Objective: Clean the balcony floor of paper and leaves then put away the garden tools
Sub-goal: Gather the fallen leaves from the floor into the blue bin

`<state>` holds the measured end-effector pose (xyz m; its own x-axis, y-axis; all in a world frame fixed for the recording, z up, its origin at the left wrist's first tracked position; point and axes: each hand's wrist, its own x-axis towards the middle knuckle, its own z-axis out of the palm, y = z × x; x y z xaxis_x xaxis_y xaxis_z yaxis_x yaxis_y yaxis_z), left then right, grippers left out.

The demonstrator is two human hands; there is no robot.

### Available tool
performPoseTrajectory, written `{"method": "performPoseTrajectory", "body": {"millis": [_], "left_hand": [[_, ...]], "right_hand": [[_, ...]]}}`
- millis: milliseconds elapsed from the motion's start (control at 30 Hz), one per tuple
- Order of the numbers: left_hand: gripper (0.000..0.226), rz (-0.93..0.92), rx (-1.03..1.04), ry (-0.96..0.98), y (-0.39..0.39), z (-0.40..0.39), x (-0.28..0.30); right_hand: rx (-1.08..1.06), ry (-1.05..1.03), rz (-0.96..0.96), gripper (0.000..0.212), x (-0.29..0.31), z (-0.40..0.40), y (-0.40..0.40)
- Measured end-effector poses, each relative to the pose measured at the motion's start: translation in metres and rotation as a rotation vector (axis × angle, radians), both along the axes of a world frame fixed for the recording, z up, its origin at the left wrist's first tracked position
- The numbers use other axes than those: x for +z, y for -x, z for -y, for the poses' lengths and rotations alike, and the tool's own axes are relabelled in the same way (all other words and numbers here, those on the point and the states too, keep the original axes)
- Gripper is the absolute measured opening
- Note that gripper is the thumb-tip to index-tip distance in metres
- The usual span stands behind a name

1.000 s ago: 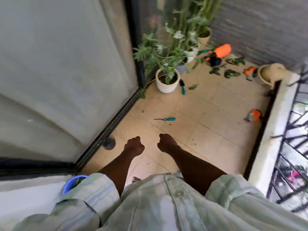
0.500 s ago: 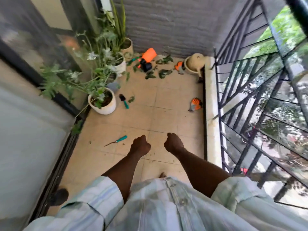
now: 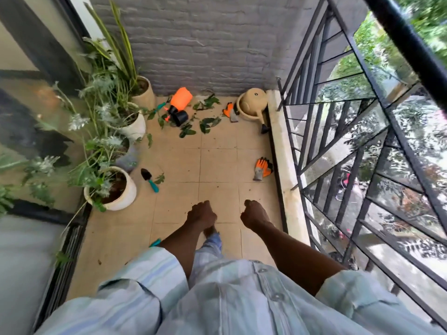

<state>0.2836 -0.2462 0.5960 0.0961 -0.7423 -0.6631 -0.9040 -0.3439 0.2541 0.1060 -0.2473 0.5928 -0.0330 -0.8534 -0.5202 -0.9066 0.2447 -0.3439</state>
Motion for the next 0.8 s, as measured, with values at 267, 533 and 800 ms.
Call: {"method": "performPoseTrajectory", "body": {"millis": [267,533,800], "left_hand": [[0.059,-0.123,0.025,0.083,-0.001,0.195,0.020],[0.052,-0.041,-0.070,0.016,-0.005,0.307,-0.001],[0.055,-0.061,-0.018,0.035,0.007,0.481,-0.008]], "right_hand": [[-0.111,0.034,0.039,0.020,0.015,0.176,-0.008],[-0.123,0.041,0.056,0.031,0.008,0.305,-0.015],[-0.083,0.058,0.064,0.032,0.007,0.483,0.018]]}}
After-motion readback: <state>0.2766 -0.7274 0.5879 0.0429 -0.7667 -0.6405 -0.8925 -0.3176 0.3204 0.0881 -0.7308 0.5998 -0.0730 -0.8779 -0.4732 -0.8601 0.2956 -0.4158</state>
